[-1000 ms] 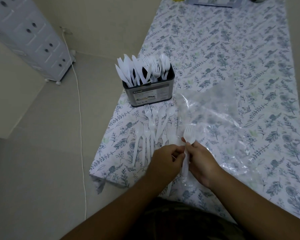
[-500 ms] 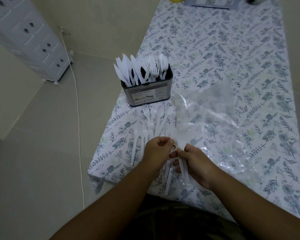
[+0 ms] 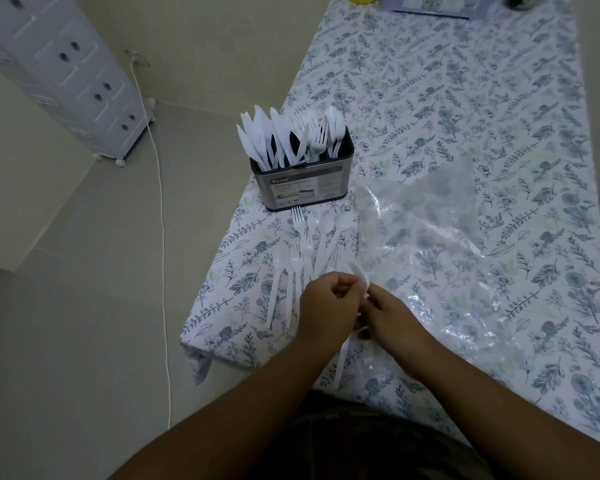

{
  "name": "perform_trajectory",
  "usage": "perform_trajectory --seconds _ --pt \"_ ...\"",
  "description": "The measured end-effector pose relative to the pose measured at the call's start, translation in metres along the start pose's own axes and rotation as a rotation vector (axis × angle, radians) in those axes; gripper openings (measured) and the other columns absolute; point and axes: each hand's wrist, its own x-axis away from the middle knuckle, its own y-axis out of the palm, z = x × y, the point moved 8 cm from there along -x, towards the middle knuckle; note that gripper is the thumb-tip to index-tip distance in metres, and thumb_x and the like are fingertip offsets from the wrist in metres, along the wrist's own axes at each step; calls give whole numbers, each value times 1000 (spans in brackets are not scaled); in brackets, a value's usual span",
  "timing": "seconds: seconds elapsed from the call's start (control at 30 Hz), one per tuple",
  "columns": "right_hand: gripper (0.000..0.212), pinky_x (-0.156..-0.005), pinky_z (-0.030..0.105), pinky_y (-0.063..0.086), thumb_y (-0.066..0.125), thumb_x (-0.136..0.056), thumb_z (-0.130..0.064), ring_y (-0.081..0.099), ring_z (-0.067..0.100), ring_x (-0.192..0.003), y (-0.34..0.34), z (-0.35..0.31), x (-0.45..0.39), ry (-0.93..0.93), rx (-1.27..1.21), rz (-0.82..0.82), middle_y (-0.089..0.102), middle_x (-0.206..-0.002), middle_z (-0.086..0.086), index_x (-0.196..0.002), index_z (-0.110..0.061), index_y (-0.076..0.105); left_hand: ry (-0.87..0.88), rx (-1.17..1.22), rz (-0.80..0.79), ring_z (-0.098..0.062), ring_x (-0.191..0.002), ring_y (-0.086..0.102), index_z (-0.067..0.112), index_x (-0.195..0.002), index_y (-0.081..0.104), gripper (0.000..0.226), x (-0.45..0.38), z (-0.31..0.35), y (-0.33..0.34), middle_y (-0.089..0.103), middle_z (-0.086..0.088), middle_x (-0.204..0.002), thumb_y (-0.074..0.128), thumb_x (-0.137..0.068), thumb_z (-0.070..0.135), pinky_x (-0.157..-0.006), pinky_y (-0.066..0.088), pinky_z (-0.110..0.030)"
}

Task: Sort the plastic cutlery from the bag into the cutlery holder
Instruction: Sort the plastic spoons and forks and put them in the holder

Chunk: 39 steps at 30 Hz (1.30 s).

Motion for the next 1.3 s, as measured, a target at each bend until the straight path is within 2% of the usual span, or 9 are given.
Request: perform_trajectory --seconds 0.13,0.2,0.3,0.4,0.5,0.7,0.93,1.13,1.3 --pt "23 -75 37 56 51 -104 -9 66 22 -81 -16 11 -3 82 -266 143 75 -102 17 -84 -4 62 47 -155 111 0 -70 65 18 -88 71 5 -8 -7 -34 69 7 -76 72 -88 23 -60 50 -8" --pt "19 -90 43 54 54 -103 -7 69 24 -91 -20 15 -5 121 -435 162 76 -103 15 -89 -2 65 78 -247 193 -1 -70 61 17 -87 67 5 -16 -15 -62 65 8 -78 71 -88 15 -59 46 -7" --pt "12 -95 45 55 59 -101 -10 73 23 -95 -27 23 -7 170 -522 187 78 -100 11 -103 -3 68 51 -395 229 -3 -69 56 15 -84 63 9 -28 -33 -90 61 5 -77 71 -86 13 -59 42 -14" --pt "13 -95 46 56 63 -98 -12 75 21 -96 -26 26 -7 199 -493 179 80 -97 8 -106 -3 69 47 -531 189 -12 -70 59 16 -83 61 16 -34 -42 -91 61 4 -75 75 -84 23 -62 49 -22" --pt "13 -84 39 57 66 -97 -13 74 21 -86 -21 25 -6 203 -464 155 79 -88 9 -100 -1 70 65 -580 205 -14 -73 60 19 -85 58 22 -38 -38 -85 60 5 -78 76 -83 31 -66 53 -31" --pt "20 -65 31 49 60 -101 -14 60 16 -67 -18 21 -8 183 -395 158 69 -81 10 -102 3 71 125 -699 149 -17 -70 57 15 -85 56 20 -53 -23 -71 58 0 -75 70 -83 28 -59 47 -29" --pt "18 -71 35 49 57 -100 -8 59 21 -73 -18 26 -12 209 -425 135 67 -82 12 -105 2 72 143 -844 117 -19 -79 59 11 -93 60 19 -58 -17 -61 61 -3 -85 64 -86 28 -67 53 -32" --pt "17 -84 39 57 63 -99 -12 72 21 -87 -21 28 -16 194 -410 115 76 -91 12 -106 -3 75 99 -799 119 -18 -68 58 10 -81 60 7 -60 -18 -74 62 -2 -74 63 -79 16 -56 46 -27" --pt "18 -80 36 61 67 -97 -20 76 18 -91 -23 20 -14 144 -274 114 80 -99 3 -111 -10 74 112 -778 121 -19 -77 63 11 -92 66 17 -58 -20 -74 67 -2 -83 68 -84 26 -70 56 -34"
